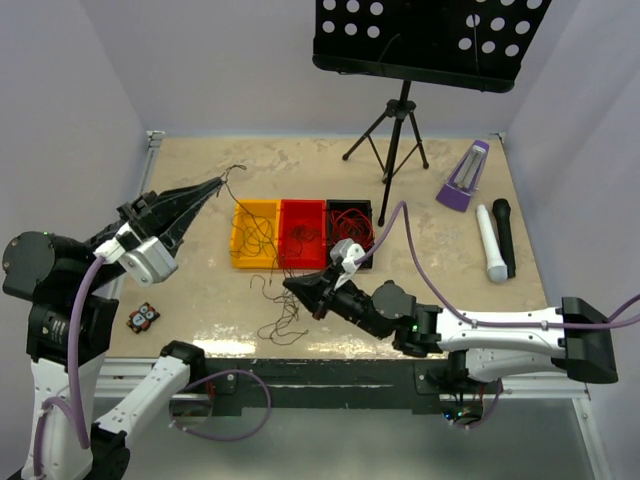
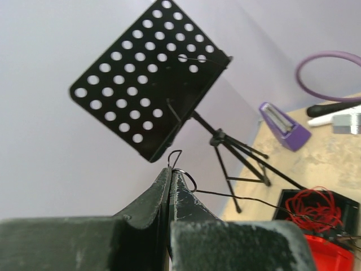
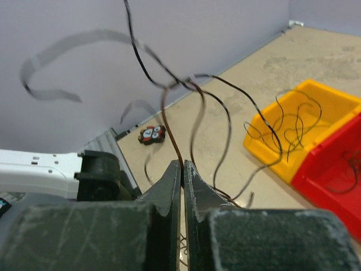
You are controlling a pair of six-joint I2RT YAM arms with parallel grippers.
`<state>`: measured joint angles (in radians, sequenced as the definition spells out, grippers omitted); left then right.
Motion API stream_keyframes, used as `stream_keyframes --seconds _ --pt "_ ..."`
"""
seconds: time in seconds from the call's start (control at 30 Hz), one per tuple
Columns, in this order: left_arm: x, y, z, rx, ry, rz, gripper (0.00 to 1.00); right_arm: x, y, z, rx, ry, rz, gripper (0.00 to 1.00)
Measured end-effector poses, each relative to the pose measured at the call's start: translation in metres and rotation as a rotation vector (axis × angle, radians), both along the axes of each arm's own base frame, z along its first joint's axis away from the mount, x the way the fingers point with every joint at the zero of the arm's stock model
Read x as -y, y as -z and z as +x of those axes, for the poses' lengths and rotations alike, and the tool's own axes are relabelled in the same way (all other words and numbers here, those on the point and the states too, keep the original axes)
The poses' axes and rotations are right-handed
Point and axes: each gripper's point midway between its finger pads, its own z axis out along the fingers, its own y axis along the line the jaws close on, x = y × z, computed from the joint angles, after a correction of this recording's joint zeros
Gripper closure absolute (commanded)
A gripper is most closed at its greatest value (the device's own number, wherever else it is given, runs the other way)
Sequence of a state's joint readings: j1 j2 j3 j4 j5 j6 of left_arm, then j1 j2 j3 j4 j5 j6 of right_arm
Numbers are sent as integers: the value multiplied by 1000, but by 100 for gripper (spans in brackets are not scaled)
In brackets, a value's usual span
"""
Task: Untangle the cables
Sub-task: Untie the cable.
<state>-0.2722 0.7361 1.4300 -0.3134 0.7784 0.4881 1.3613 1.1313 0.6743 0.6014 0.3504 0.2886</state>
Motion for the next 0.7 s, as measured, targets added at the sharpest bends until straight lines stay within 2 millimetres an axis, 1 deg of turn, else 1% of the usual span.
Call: stream_keyframes --seconds 0.17,0.33,0.43,0.57,0.63,0.7 --pt "-16 -21 5 65 -102 -68 100 15 35 -3 -102 15 -35 100" --pt "-35 -47 7 142 -208 -151 100 30 76 -4 -221 54 -100 100" --pt "-43 -57 7 174 -250 -185 100 37 93 -2 -287 97 -126 100" --pt "-51 -70 7 213 -292 -224 100 47 108 3 -361 170 -142 100" --pt "-56 -82 5 248 -309 -246 100 50 118 6 -397 204 -156 100" --pt "-60 -97 2 289 -326 -266 100 51 133 7 -432 234 -189 100"
